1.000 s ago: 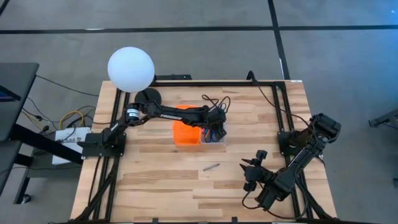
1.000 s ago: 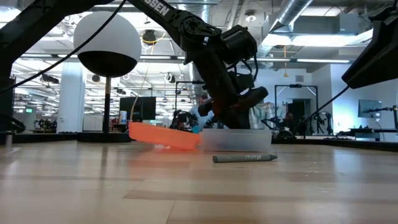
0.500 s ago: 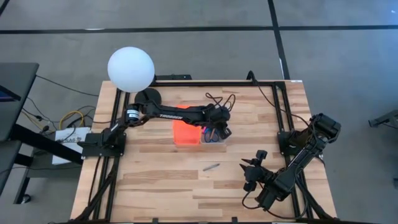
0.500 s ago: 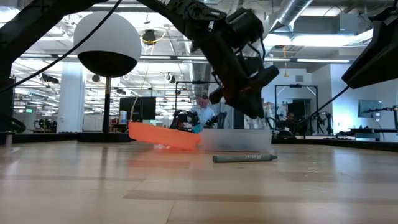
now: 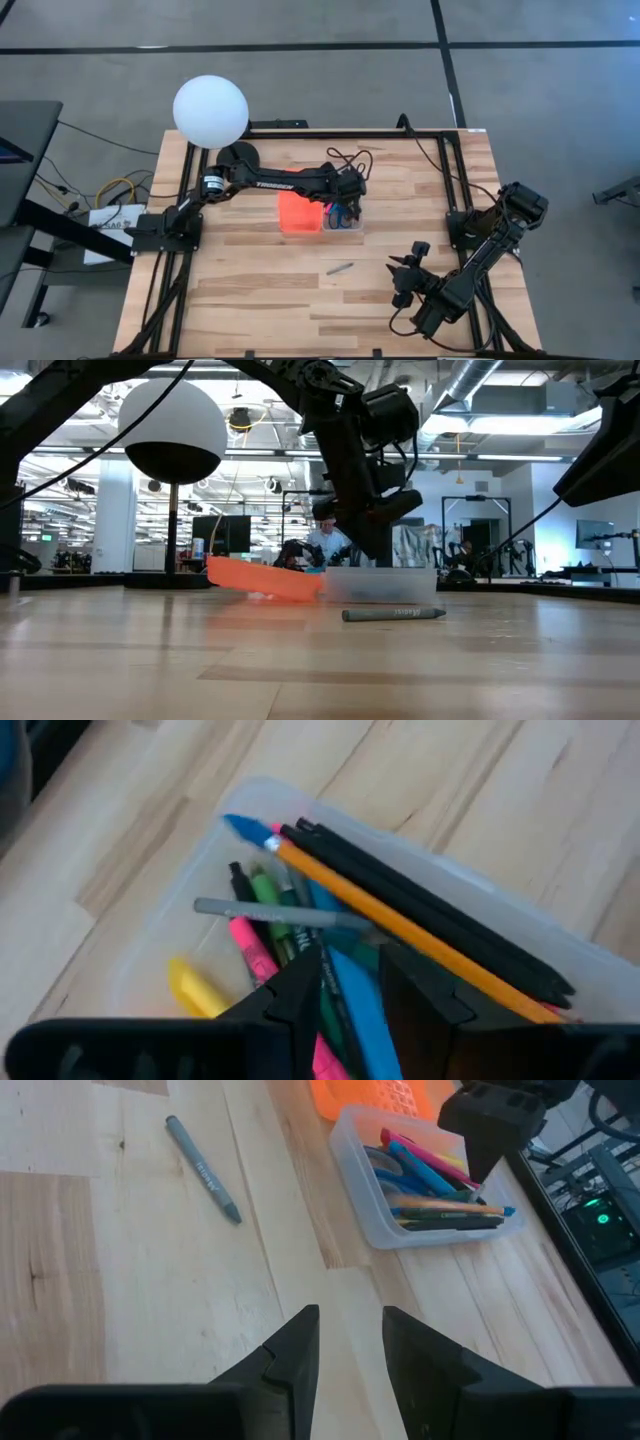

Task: Pick & place school supplies into a supply box
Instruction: Put the gray crayon into the orange supply box

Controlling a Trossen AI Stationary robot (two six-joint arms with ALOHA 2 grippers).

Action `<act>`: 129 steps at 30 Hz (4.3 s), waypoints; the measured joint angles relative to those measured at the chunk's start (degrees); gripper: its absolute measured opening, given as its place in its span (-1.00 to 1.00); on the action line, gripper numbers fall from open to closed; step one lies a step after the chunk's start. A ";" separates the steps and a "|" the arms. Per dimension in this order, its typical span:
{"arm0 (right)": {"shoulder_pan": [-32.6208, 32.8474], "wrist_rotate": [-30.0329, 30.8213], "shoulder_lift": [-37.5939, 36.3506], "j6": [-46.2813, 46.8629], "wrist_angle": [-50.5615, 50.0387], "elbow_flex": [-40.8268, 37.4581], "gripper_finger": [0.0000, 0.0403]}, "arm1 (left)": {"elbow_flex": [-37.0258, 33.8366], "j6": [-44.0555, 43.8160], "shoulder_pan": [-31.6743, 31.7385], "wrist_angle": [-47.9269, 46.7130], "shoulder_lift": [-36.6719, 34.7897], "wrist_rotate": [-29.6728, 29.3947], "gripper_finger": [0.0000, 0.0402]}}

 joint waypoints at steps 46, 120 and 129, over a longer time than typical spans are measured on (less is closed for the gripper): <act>-7.60 -1.27 0.00 -28.03 24.14 -0.59 -0.47 | -10.98 -6.09 -41.66 -22.60 -16.29 -35.08 -0.51; -31.27 -42.10 8.39 -61.53 59.74 -4.37 -0.47 | -80.89 29.33 -49.23 120.66 -22.95 -27.86 -0.51; -31.68 -43.93 8.39 -58.23 57.01 -4.44 -0.47 | -80.89 29.29 -49.23 120.66 -22.95 -27.83 -0.51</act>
